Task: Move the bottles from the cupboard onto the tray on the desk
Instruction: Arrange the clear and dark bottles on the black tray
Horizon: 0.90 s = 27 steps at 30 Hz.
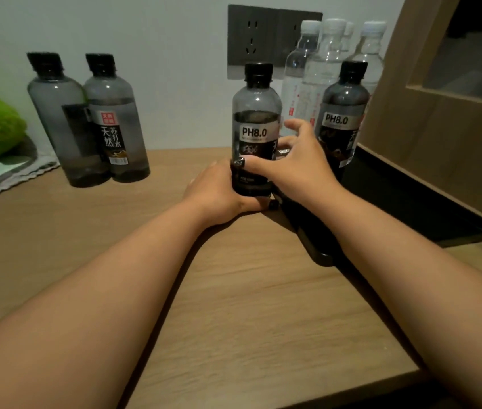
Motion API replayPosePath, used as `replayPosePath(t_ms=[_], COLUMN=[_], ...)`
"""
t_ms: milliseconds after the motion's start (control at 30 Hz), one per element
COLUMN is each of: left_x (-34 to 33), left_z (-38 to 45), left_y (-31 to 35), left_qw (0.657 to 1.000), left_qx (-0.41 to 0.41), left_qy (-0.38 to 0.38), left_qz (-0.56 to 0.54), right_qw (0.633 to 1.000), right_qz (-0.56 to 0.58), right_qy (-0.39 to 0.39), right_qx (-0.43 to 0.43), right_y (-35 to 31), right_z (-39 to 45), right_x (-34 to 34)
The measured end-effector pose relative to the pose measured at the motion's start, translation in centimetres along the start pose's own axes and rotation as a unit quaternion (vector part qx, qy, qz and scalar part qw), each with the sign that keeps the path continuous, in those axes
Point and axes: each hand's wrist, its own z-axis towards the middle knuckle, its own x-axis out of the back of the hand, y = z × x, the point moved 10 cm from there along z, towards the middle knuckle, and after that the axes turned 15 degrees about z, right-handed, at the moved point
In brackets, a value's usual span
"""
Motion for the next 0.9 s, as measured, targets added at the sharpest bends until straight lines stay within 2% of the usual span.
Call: replayPosePath(t_ms=[133, 333, 433, 533, 600, 733, 900], left_x=[1.2, 4.0, 3.3, 3.1, 3.4, 3.0, 2.4], left_z=[-0.6, -2.1, -2.3, -2.4, -2.5, -2.5, -2.0], left_y=[0.3, 2.3, 3.4, 3.0, 2.8, 2.5, 2.7], left_qw=[0.999, 0.986, 0.987, 0.982, 0.981, 0.983, 0.987], left_qx=[0.005, 0.000, -0.020, 0.005, 0.019, 0.024, 0.013], left_qy=[0.015, 0.136, 0.109, 0.103, 0.124, 0.118, 0.098], left_qz=[-0.034, -0.098, -0.114, -0.157, -0.148, -0.142, -0.127], right_qw=[1.000, 0.987, 0.976, 0.966, 0.957, 0.936, 0.918], right_qz=[0.005, 0.019, -0.003, -0.017, -0.001, 0.077, 0.143], right_qy=[-0.011, 0.051, 0.055, 0.081, 0.130, 0.236, 0.300], right_qx=[0.009, 0.154, 0.211, 0.247, 0.259, 0.250, 0.218], right_y=[-0.1, -4.1, -5.7, -6.7, -7.0, -6.4, -5.1], right_z=[0.0, -1.3, -1.8, -1.7, -1.6, -2.0, -2.0], right_x=[0.0, 2.2, 3.8, 6.7, 9.3, 13.3, 16.0])
